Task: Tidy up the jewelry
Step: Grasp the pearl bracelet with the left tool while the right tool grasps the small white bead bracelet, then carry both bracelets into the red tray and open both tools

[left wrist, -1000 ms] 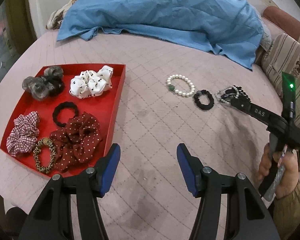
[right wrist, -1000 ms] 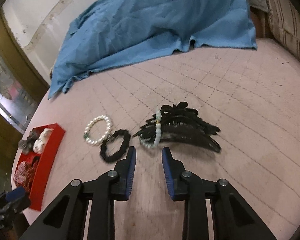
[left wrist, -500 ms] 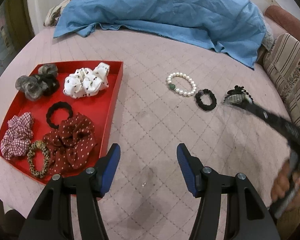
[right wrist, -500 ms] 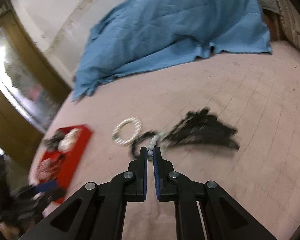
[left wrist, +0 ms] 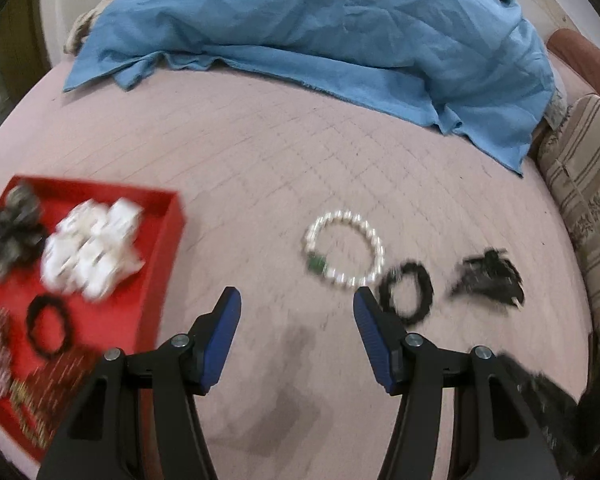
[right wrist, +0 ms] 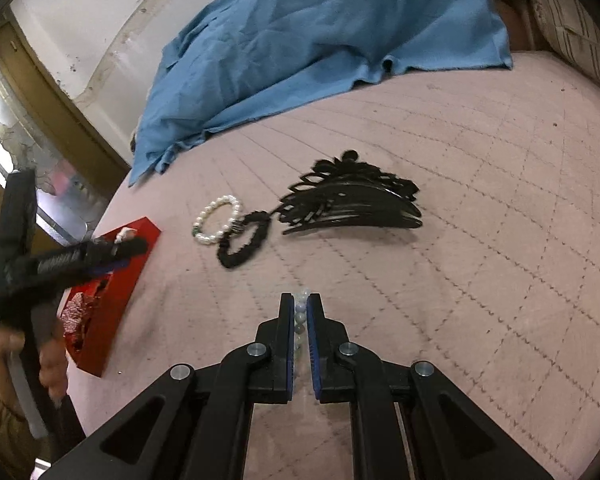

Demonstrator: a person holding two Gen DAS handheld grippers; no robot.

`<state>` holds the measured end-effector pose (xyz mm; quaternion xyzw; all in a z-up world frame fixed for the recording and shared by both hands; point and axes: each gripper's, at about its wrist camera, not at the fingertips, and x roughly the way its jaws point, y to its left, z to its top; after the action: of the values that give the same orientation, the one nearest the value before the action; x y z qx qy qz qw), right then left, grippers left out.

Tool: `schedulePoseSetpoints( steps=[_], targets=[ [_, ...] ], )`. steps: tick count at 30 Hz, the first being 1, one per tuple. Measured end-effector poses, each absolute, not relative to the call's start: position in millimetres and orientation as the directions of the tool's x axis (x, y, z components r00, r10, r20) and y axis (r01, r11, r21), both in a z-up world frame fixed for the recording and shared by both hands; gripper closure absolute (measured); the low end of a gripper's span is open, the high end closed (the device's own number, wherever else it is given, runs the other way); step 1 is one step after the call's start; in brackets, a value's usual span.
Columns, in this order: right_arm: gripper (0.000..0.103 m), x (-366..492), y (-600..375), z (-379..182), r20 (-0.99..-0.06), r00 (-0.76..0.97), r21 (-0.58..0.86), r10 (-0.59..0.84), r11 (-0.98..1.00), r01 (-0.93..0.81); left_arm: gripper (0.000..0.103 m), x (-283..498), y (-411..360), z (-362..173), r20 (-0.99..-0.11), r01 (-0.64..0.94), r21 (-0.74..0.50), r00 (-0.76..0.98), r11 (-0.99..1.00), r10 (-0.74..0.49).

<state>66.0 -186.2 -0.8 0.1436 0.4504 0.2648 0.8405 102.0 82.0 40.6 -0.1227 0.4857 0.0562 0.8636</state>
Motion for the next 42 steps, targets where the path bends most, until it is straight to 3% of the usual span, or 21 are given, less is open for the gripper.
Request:
schedulePoseSetpoints(
  steps=[8,15,17,18,23,36,42],
  targets=[
    [0.095,71,-183,-9,-0.705,0.430,0.468,0.564,0.825,-0.316,0.059,157,82,9,-0.881,-0.215,-0.131,0.473,0.968,-0.014],
    [0.094,73,-180,-15,-0.718,0.411,0.469,0.562,0.826,-0.312,0.060,169,66,3,-0.872,-0.149,-0.004,0.484,0.989,0.069],
    [0.094,74,-178,-16,-0.716,0.406,0.476,0.568,0.823,-0.311,0.078,168,60,3,-0.864,-0.135,0.016,0.497,0.991,0.082],
    [0.094,75,-177,-16,-0.716,0.400,0.478,0.572,0.819,-0.318,0.094,166,58,3,-0.863,-0.132,0.023,0.498,0.991,0.086],
    [0.097,75,-176,-15,-0.705,0.385,0.498,0.596,0.802,-0.329,0.094,158,53,10,-0.860,-0.122,0.001,0.506,0.992,0.063],
    [0.097,65,-187,5,-0.616,0.422,0.573,0.665,0.746,-0.339,0.094,81,54,74,-0.808,-0.119,-0.211,0.580,0.970,-0.104],
    [0.097,54,-195,22,-0.608,0.464,0.568,0.644,0.761,-0.313,0.094,33,74,104,-0.781,-0.124,-0.224,0.617,0.967,-0.102]
  ],
)
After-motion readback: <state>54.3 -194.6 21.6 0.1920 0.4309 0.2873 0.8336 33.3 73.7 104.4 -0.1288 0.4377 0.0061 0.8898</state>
